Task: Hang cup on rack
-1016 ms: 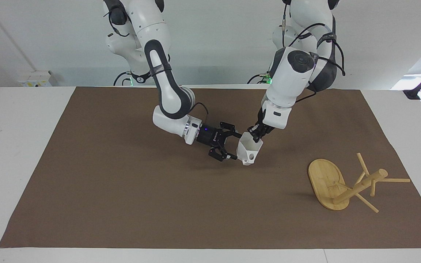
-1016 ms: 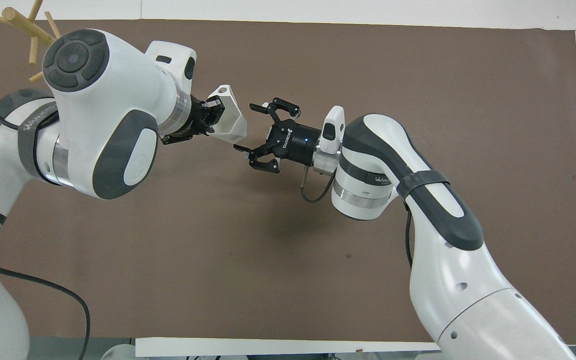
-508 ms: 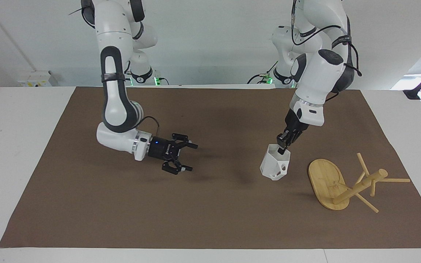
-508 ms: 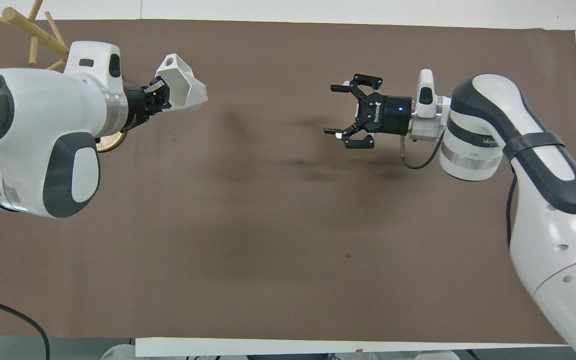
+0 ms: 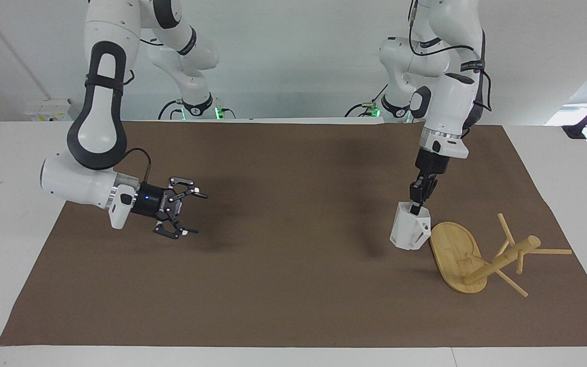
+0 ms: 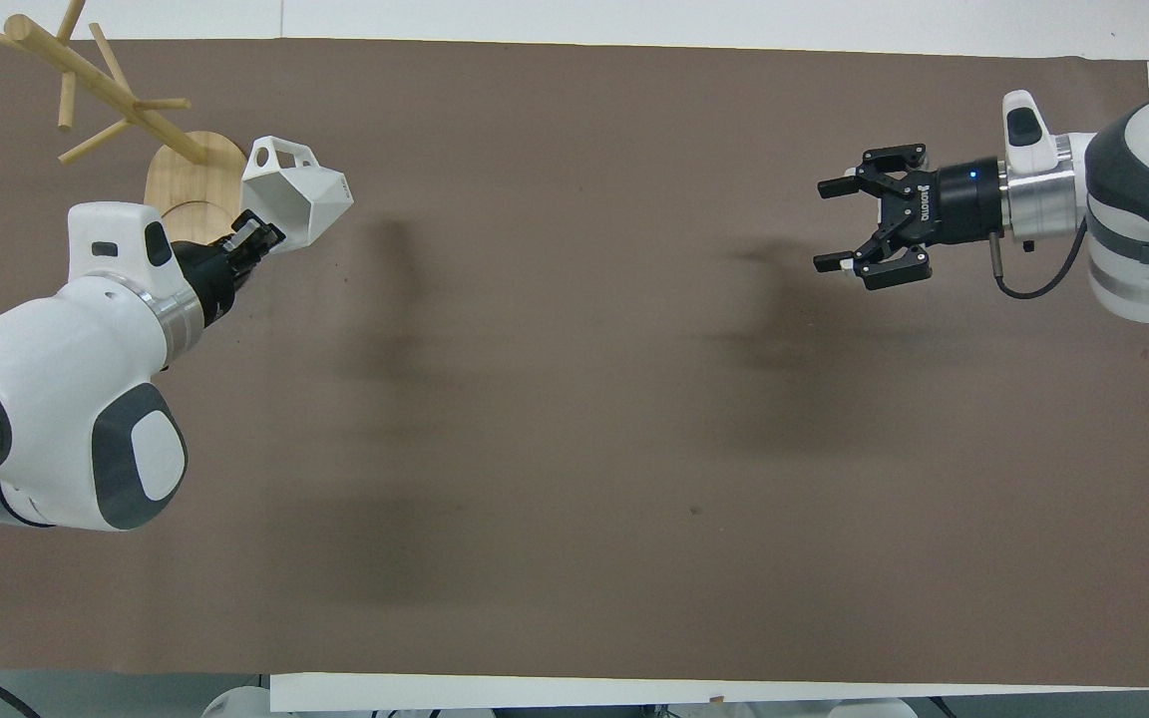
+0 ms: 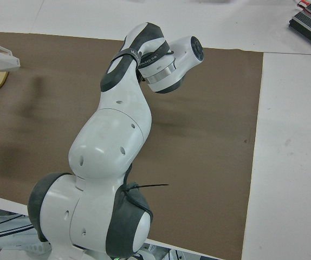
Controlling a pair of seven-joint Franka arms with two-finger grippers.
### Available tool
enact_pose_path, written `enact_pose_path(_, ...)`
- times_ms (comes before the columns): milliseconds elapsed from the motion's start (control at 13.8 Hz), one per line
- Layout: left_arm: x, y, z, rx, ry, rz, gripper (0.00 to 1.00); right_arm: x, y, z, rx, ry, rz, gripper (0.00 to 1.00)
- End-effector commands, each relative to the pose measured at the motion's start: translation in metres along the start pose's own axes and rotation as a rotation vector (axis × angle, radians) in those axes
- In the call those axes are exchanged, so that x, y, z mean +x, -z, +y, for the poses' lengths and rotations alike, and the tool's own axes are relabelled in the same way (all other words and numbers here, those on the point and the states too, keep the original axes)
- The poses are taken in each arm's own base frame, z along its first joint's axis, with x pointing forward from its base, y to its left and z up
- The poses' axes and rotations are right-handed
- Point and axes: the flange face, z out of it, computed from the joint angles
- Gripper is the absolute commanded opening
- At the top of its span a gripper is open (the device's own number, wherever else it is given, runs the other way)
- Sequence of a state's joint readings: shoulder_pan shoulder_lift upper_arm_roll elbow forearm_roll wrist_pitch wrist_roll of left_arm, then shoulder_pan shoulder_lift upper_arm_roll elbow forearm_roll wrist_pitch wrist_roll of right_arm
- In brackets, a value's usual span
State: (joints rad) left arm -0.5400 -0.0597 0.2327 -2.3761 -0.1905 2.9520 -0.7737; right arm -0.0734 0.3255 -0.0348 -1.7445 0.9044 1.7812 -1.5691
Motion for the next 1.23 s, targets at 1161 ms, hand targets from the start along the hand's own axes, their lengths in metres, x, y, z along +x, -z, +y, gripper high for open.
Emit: enact_pose_path(1161,0.074,-0.022,-0.007,0.005,0.106,0.096,0.00,0.091,0.183,-0.153,-0.698,-1.075,-0.638,1.00)
